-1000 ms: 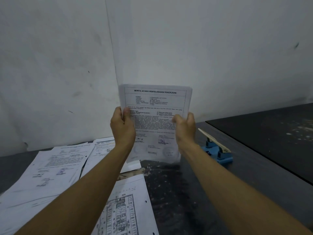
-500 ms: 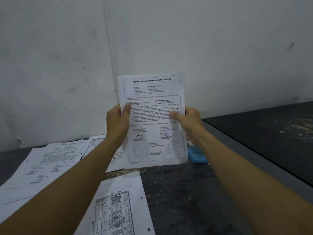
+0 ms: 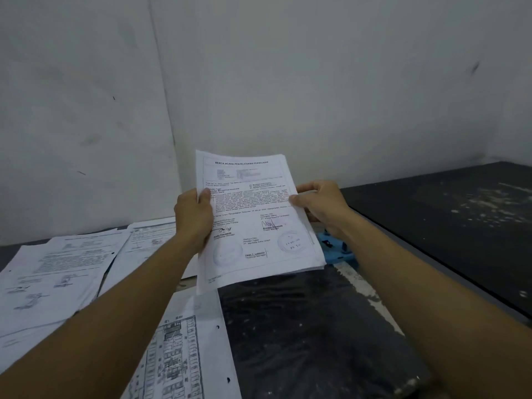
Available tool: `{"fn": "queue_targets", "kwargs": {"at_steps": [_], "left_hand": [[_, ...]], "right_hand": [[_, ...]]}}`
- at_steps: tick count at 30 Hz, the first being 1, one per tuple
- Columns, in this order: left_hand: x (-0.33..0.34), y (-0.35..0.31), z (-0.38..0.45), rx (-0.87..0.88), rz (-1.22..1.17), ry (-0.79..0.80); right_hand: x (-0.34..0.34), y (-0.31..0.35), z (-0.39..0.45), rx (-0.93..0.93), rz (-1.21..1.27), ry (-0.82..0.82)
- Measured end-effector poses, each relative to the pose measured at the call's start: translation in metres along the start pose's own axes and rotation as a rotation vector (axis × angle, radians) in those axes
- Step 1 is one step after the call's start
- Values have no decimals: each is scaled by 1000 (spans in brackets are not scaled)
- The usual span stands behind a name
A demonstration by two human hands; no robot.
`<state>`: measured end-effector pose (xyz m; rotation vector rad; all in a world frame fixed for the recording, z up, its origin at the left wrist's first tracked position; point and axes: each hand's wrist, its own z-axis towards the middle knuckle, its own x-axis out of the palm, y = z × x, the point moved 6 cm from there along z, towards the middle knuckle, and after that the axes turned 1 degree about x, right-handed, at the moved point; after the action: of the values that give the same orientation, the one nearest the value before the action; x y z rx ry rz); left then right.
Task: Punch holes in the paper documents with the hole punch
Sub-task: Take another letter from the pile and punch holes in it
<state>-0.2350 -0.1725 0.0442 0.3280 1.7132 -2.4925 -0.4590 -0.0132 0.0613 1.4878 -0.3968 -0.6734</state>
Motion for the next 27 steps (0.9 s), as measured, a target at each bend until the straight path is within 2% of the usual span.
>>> {"fn": "queue_targets", "kwargs": {"at_steps": [4,9,13,17,20,27], "left_hand": [[20,23,-6,-105,-9,35],[44,46,-19,-168,76,54],[64,62,-32,-220,129,87],[82,71,-43,-269,114,109],[94,79,-49,-333,108,131],[114,76,-52,-347,169,118]], "right_hand": [[-21,10,4,-137,-194,-220],[-38,11,17,-366,-428,-366],[-36,-10,30,-305,-530,-257],[-37,-32,37,-119,-462,-87],[-35,-36,34,-79,-464,21],[-36,-43,36,-27,-528,92]]}}
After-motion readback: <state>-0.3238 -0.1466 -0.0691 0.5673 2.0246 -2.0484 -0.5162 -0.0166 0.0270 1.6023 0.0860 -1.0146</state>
